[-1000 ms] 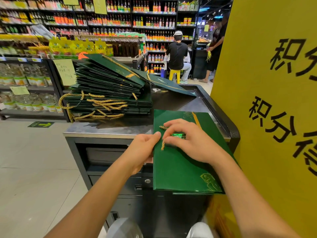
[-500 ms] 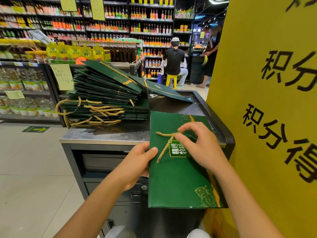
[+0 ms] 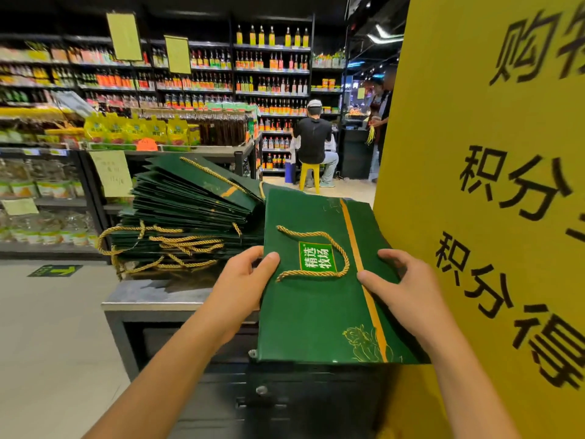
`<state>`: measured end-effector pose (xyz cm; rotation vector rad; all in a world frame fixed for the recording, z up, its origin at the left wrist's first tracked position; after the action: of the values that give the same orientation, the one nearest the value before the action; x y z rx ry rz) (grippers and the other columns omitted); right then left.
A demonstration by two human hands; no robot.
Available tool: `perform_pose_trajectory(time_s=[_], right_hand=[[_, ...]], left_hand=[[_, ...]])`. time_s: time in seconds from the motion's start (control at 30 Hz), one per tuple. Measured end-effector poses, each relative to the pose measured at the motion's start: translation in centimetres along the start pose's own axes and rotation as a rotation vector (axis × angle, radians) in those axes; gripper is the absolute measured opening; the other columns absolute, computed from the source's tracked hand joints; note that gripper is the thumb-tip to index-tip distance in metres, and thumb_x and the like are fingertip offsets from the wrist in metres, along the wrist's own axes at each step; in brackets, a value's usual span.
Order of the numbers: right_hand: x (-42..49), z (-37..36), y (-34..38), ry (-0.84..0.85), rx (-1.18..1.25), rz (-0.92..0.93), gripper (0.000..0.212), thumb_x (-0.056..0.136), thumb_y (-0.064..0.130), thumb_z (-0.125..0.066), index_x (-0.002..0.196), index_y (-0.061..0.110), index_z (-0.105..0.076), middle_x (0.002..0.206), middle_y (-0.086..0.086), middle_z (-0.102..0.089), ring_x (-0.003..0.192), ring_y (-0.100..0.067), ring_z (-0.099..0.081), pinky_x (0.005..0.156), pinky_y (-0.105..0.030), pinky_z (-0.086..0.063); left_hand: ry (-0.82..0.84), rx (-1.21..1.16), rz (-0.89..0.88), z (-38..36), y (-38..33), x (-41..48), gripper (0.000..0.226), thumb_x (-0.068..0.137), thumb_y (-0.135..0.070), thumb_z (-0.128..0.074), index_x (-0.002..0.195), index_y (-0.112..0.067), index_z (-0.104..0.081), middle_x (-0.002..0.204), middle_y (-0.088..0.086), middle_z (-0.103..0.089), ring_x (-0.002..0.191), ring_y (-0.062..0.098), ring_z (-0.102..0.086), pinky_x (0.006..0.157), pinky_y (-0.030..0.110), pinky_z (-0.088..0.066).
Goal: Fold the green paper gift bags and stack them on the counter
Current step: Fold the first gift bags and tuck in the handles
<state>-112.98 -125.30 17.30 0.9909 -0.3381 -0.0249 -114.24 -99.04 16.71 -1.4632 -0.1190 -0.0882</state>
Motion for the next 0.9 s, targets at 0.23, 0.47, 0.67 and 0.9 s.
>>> perform_pose_trajectory(time_s=[0.23, 0.47, 0.67, 0.9], right_hand=[[8.9, 1.1, 4.3, 0.009, -0.118, 0.001, 0.064, 0.091, 0.034, -0.074, 0.147, 0.012, -0.051, 0.150, -0.005, -0.052, 0.135, -0.024, -0.051, 0.108, -0.039, -0.040], [17.2, -2.1, 3.4, 0.112, -0.239, -0.077, 0.042, 0.093, 0.027, -0.068, 0.123, -0.003, -0.062, 0.121, -0.017, -0.068, 0.113, -0.035, -0.063, 0.099, -0.045, -0.051], [24.4, -6.9, -2.6, 0.131, -0.393, -0.032, 0.035, 0.089, 0.046, -0.062, 0.104, 0.015, -0.065, 0.106, -0.006, -0.068, 0.101, -0.029, -0.063, 0.090, -0.045, -0.054], [22.9, -8.1, -2.5, 0.164, -0.557, -0.042, 0.048, 0.101, 0.042, -0.050, 0.139, 0.013, -0.053, 0.139, -0.013, -0.054, 0.127, -0.037, -0.048, 0.105, -0.041, -0.039]], left_hand=[[-0.056, 0.388, -0.064, 0.3, -6.0, 10.7, 0.049, 0.098, -0.040, -0.060, 0.092, 0.008, -0.060, 0.089, 0.031, -0.069, 0.079, 0.042, -0.072, 0.071, 0.058, -0.061], [-0.047, 0.970, -0.064, -1.0, -7.1, 20.4, 0.043, 0.100, -0.039, -0.059, 0.072, -0.013, -0.040, 0.068, 0.007, -0.060, 0.064, 0.025, -0.067, 0.064, 0.034, -0.053], [-0.076, 1.379, -0.100, -2.3, -5.2, 23.8, 0.043, 0.103, -0.049, -0.050, 0.110, -0.007, -0.055, 0.110, 0.012, -0.064, 0.103, 0.033, -0.063, 0.078, 0.038, -0.050], [-0.099, 1.589, -0.138, -3.3, -3.1, 25.2, 0.045, 0.104, -0.050, -0.045, 0.115, -0.010, -0.062, 0.121, 0.011, -0.065, 0.120, 0.031, -0.052, 0.097, 0.040, -0.043]])
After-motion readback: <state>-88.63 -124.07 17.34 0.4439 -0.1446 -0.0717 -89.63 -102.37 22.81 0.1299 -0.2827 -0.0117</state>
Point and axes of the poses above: each hand's wrist, its own x-axis towards the middle knuckle, its own z-axis out of the back of the hand, y = z × x, the point moved 10 cm from there along x, towards the middle knuckle
